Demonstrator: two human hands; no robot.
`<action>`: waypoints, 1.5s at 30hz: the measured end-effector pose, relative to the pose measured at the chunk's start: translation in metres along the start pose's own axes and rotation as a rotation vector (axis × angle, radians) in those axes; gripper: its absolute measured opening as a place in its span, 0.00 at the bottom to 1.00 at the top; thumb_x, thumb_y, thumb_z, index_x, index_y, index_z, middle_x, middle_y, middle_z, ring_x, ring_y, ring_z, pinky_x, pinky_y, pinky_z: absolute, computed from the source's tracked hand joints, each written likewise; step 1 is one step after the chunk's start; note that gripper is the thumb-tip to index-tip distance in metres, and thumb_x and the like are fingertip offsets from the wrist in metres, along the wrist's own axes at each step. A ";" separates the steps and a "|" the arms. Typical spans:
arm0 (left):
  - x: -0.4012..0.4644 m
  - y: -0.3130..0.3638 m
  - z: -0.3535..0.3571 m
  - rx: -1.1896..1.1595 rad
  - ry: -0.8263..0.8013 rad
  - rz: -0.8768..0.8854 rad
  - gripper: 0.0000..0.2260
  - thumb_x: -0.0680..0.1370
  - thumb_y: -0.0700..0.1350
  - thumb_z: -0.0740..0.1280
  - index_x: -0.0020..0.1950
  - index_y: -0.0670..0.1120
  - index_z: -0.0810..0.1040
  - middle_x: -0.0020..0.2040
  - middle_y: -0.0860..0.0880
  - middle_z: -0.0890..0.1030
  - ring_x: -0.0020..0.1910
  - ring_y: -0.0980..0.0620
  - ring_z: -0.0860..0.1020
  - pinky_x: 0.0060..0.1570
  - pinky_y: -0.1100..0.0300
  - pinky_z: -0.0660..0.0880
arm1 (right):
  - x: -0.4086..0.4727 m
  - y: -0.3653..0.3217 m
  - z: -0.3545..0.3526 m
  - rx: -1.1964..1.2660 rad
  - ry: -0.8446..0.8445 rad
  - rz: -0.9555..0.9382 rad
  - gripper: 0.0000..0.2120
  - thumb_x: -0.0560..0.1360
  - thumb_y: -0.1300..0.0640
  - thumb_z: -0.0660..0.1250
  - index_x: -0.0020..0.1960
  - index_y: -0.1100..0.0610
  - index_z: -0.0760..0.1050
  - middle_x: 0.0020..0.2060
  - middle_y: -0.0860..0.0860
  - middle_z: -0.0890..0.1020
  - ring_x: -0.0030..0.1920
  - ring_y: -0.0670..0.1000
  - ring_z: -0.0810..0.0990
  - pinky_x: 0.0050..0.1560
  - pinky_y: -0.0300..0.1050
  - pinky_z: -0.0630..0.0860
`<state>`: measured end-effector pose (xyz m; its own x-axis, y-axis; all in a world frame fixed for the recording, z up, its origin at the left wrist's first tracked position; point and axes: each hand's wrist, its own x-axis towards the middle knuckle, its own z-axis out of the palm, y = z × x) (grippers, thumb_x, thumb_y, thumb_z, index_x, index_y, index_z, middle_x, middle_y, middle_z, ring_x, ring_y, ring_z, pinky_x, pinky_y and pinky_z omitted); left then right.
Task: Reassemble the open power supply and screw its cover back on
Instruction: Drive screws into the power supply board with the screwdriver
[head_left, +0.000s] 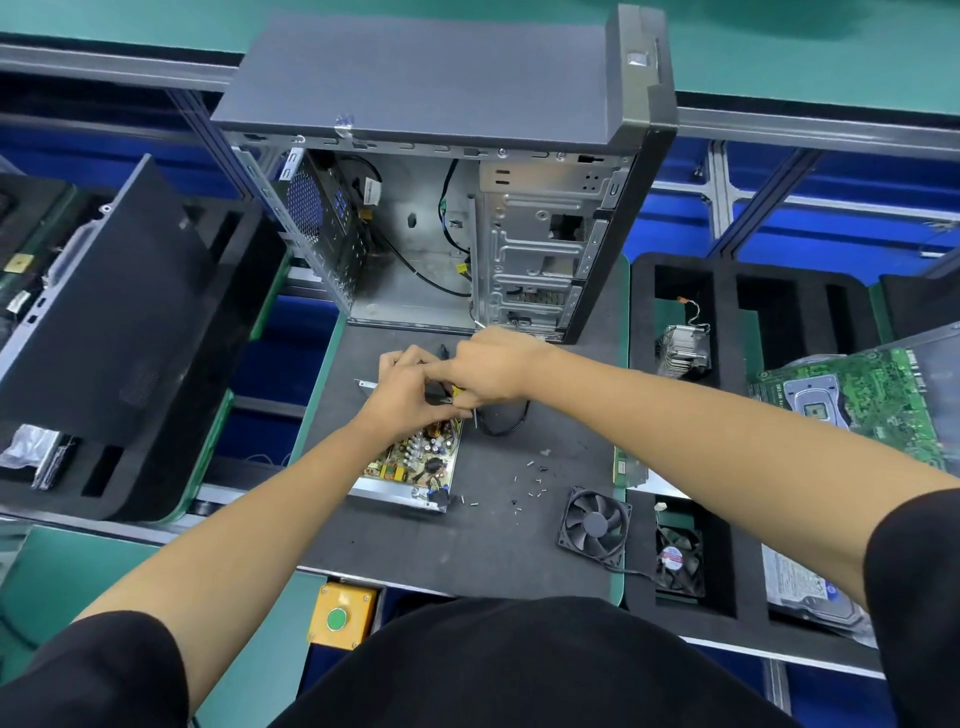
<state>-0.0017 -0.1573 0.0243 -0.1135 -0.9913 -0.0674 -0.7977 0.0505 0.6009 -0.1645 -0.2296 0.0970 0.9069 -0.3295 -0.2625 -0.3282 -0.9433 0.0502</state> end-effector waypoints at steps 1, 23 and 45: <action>0.000 0.000 0.000 -0.012 -0.005 -0.010 0.22 0.64 0.58 0.82 0.53 0.48 0.86 0.51 0.53 0.74 0.60 0.47 0.64 0.58 0.63 0.61 | 0.000 0.000 0.000 -0.025 0.011 -0.002 0.18 0.80 0.47 0.62 0.67 0.52 0.69 0.28 0.49 0.65 0.31 0.56 0.72 0.26 0.45 0.56; -0.006 0.005 -0.014 -0.290 -0.117 -0.030 0.15 0.67 0.42 0.83 0.50 0.53 0.88 0.53 0.44 0.80 0.63 0.43 0.71 0.67 0.53 0.67 | 0.001 0.000 -0.016 -0.102 -0.016 -0.160 0.14 0.78 0.47 0.60 0.62 0.49 0.67 0.39 0.51 0.79 0.35 0.57 0.76 0.31 0.47 0.65; 0.008 -0.006 -0.026 -0.242 -0.349 0.004 0.08 0.71 0.49 0.81 0.43 0.56 0.82 0.43 0.51 0.83 0.51 0.48 0.76 0.55 0.49 0.72 | 0.002 0.004 -0.025 -0.132 -0.072 -0.213 0.08 0.81 0.52 0.60 0.60 0.51 0.66 0.33 0.51 0.73 0.35 0.57 0.77 0.30 0.46 0.64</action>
<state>0.0175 -0.1683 0.0407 -0.3433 -0.8882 -0.3053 -0.6394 -0.0172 0.7687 -0.1573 -0.2352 0.1209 0.9293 -0.1238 -0.3480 -0.0903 -0.9897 0.1111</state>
